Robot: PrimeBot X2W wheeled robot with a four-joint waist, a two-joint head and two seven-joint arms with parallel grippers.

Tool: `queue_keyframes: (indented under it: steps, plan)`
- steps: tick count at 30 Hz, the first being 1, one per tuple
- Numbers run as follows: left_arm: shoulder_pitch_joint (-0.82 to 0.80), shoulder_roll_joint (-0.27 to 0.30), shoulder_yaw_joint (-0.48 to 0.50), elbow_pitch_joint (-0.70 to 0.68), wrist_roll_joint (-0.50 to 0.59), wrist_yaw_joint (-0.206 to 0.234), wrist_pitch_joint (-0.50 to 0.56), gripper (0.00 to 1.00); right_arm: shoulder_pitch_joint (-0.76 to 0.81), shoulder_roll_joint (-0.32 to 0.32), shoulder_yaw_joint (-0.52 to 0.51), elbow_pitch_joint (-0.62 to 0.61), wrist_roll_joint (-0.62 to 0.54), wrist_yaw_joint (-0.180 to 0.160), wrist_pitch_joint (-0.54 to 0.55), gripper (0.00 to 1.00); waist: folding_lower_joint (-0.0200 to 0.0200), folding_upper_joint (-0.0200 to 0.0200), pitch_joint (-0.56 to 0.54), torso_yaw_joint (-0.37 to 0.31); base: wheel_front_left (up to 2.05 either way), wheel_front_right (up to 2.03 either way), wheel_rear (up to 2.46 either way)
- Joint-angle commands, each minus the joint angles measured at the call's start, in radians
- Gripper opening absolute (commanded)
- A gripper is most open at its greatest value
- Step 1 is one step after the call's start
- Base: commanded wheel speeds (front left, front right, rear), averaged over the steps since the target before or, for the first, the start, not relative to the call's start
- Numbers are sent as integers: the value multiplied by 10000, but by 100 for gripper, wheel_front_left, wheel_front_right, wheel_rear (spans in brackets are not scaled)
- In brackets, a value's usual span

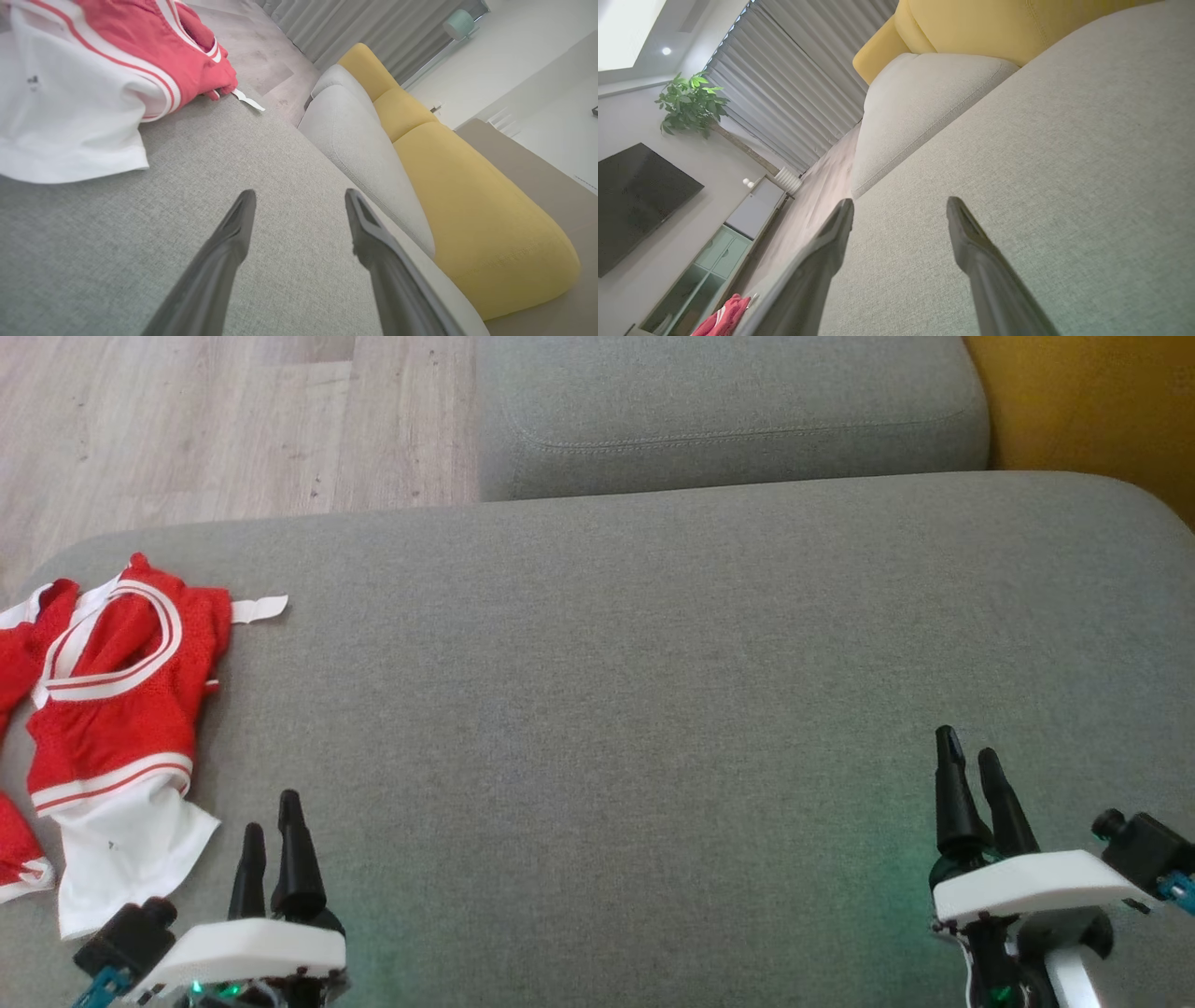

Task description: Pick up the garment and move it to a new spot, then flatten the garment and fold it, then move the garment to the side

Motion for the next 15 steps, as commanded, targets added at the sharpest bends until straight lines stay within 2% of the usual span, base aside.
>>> queue_keyframes:
  steps: [1,15]
  plan:
    - [-257,216,62,-317,421,5,-166,100,-548,-71,218,-410,-502,42,-173,100,0,0,4,8,0,0,0]
    - [-229,391,-161,-250,2069,12,-551,100,-591,-72,527,-496,-2316,51,-555,100,0,0,9,36,0,0,0]
